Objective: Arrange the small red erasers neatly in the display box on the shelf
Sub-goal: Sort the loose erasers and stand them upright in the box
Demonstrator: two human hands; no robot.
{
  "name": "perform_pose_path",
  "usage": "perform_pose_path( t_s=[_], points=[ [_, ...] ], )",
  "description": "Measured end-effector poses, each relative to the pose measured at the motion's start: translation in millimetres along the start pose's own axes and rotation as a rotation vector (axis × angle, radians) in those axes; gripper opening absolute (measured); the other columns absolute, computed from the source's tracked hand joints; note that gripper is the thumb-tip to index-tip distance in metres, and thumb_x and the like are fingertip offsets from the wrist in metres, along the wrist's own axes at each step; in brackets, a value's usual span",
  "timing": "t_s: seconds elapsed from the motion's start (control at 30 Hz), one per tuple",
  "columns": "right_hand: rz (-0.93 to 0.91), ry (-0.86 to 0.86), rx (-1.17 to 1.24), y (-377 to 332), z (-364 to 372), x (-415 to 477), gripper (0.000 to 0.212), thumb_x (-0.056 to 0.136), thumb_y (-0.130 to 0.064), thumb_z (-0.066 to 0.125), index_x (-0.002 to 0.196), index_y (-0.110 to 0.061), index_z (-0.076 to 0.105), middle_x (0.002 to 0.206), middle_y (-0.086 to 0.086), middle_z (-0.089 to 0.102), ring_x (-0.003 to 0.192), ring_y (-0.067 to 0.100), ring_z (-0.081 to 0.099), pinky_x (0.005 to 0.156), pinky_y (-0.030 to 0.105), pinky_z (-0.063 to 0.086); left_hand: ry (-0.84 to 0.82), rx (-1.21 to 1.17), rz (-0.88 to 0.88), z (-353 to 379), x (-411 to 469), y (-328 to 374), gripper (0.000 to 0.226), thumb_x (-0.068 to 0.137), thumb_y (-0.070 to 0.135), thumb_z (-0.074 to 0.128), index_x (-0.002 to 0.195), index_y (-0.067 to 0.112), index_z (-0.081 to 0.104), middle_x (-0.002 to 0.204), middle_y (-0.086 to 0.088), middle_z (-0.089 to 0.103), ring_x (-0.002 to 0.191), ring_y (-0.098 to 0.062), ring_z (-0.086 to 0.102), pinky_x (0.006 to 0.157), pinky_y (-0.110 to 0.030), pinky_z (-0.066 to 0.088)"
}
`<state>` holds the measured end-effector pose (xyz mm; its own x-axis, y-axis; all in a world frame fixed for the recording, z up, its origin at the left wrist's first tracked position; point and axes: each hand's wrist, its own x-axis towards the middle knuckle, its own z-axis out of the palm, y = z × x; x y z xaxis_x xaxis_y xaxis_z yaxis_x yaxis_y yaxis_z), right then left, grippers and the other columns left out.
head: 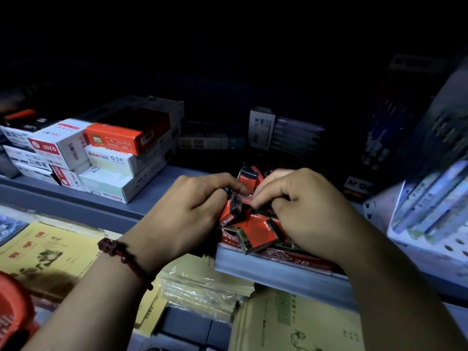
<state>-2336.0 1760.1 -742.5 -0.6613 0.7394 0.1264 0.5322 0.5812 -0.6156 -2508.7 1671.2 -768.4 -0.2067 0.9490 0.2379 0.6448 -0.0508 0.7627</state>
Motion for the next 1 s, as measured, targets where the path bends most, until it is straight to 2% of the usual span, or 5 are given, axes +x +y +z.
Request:
perform_pose_path(
  t_s=[0.17, 0.3, 0.53, 0.77, 1.0],
  points=[
    [0.041, 0.257, 0.135, 3.3, -3.9, -3.2, 0.034, 0.096, -0.003, 0.060, 0.089, -0.030, 0.080, 0.070, -0.010, 0.068, 0.040, 0.003, 0.052, 0.038, 0.014, 0.035, 0.026, -0.047, -0.031, 2.8, 4.6, -0.4, 0.035, 0.085, 0.028, 0.041, 0.099, 0.038, 0.072, 0.066, -0.008, 0.067, 0.050, -0.022, 0.052, 0.048, -0.036, 0.042],
    [0.032, 0.293, 0.088, 3.1, -8.0, -5.5, 0.026, 0.096, -0.007, 0.065, 0.094, -0.029, 0.079, 0.063, -0.010, 0.065, 0.031, 0.006, 0.043, 0.033, 0.013, 0.029, 0.097, -0.117, -0.032, 7.9, 9.6, 0.5, 0.024, 0.085, 0.032, 0.054, 0.102, 0.038, 0.070, 0.077, -0.005, 0.071, 0.073, -0.026, 0.067, 0.069, -0.050, 0.057],
    [0.010, 0.194, -0.078, -3.0, -9.5, -7.0, 0.026, 0.094, -0.006, 0.063, 0.097, -0.025, 0.081, 0.067, -0.021, 0.048, 0.060, -0.020, 0.051, 0.052, 0.001, 0.037, 0.091, -0.178, -0.108, 14.0, 10.5, 6.9, 0.025, 0.080, 0.040, 0.052, 0.097, 0.036, 0.070, 0.075, 0.000, 0.069, 0.068, -0.016, 0.063, 0.070, -0.044, 0.054],
    [0.059, 0.035, -0.278, -11.0, -8.0, -7.9, 0.034, 0.099, -0.019, 0.049, 0.117, -0.037, 0.071, 0.110, -0.007, 0.052, 0.104, 0.012, 0.049, 0.081, 0.032, 0.047, 0.059, -0.441, -0.110, 6.3, 10.6, -2.2, 0.040, 0.084, 0.020, 0.038, 0.088, 0.011, 0.076, 0.074, 0.001, 0.069, 0.072, -0.018, 0.058, 0.070, -0.036, 0.043],
    [0.097, 0.007, -0.308, -15.6, -7.5, -7.9, 0.035, 0.100, -0.025, 0.048, 0.126, -0.038, 0.067, 0.119, -0.005, 0.049, 0.117, 0.014, 0.040, 0.097, 0.037, 0.044, -0.008, -0.150, -0.045, 11.0, 9.3, -7.4, 0.046, 0.081, 0.044, 0.040, 0.089, 0.026, 0.081, 0.095, 0.005, 0.075, 0.093, -0.012, 0.070, 0.092, -0.047, 0.053]
  ],
)
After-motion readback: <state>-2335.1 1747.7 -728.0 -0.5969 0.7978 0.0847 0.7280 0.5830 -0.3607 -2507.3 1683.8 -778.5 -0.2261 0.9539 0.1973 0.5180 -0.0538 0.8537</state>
